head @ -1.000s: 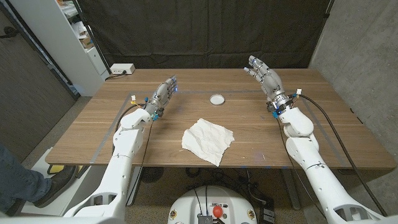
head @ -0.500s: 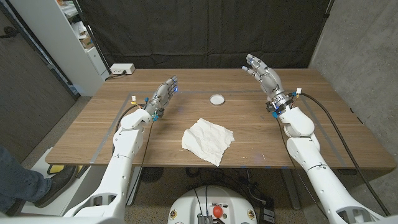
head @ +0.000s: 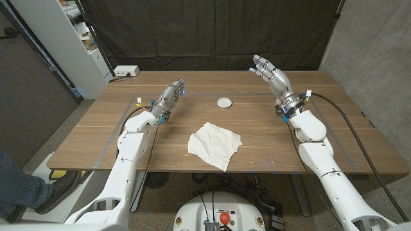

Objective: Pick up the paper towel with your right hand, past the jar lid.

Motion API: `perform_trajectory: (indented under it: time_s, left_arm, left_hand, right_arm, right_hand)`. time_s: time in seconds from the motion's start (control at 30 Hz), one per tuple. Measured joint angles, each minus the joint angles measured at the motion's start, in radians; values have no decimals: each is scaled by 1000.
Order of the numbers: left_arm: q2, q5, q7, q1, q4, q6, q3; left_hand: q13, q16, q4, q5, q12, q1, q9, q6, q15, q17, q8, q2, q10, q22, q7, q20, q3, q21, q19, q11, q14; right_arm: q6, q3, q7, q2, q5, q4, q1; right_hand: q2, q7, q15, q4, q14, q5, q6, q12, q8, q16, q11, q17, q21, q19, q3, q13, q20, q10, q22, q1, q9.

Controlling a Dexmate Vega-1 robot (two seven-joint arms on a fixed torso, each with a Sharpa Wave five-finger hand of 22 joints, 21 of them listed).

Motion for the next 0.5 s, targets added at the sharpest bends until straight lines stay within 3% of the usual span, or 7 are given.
perform_trajectory:
  time_s: [0.17, 0.5]
  left_arm:
    - [1, 3, -3, -5, 4, 1, 3]
    - [5, 8, -6, -15, 13, 4, 9]
  left_hand:
    - [0, 0, 0, 0, 0, 0, 0, 0, 0, 0, 0, 0, 0, 0, 0, 2, 0, 0, -2, 0, 0]
    - [0, 0, 0, 0, 0, 0, 0, 0, 0, 0, 0, 0, 0, 0, 0, 4, 0, 0, -4, 0, 0]
  right_arm:
    - [10, -4, -6, -3, -8, -12, -6]
    - [34, -8, -20, -10, -46, -27, -14]
  right_hand:
    - [0, 0, 0, -4, 14, 8, 0, 0, 0, 0, 6, 0, 0, 20, 4, 0, -1, 5, 0, 0, 0]
    - [-4, -4, 0, -7, 14, 8, 4, 0, 0, 0, -2, 0, 0, 21, 1, 0, 0, 13, 0, 4, 0]
